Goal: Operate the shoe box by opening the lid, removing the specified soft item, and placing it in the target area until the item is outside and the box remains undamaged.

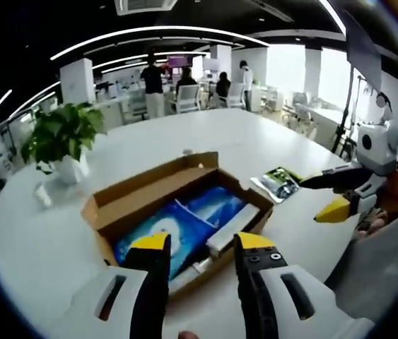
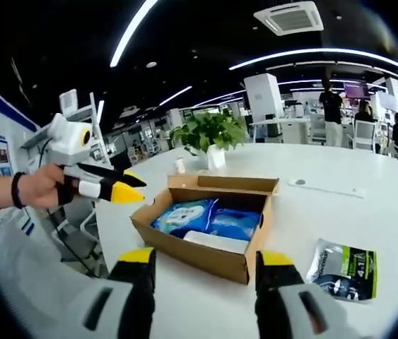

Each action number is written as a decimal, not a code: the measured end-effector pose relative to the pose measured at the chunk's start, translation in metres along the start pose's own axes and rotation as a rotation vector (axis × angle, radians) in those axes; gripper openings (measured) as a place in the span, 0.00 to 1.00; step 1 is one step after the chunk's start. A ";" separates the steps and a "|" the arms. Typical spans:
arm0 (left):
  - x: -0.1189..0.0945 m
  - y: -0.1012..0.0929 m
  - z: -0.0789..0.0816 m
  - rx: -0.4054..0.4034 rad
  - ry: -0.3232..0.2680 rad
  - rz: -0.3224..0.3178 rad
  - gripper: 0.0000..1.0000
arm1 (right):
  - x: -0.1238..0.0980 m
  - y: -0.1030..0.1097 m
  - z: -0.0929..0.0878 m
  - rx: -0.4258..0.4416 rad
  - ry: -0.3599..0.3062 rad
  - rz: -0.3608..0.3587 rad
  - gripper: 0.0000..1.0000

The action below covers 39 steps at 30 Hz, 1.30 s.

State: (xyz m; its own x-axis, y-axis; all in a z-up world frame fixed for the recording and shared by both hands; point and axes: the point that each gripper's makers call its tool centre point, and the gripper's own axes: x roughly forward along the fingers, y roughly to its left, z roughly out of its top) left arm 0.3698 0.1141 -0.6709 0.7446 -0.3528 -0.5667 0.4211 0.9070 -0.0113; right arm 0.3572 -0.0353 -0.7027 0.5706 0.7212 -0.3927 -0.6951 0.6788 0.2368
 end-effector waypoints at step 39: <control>0.002 0.080 -0.010 -0.032 0.022 0.026 0.36 | 0.102 0.011 0.023 0.092 0.043 0.042 0.53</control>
State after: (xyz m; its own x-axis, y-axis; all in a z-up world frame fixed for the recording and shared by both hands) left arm 0.3999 0.1887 -0.6817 0.7434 -0.3244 -0.5849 0.3846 0.9228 -0.0229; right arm 0.4179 0.0489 -0.7195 0.5208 0.7443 -0.4180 -0.6739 0.6590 0.3339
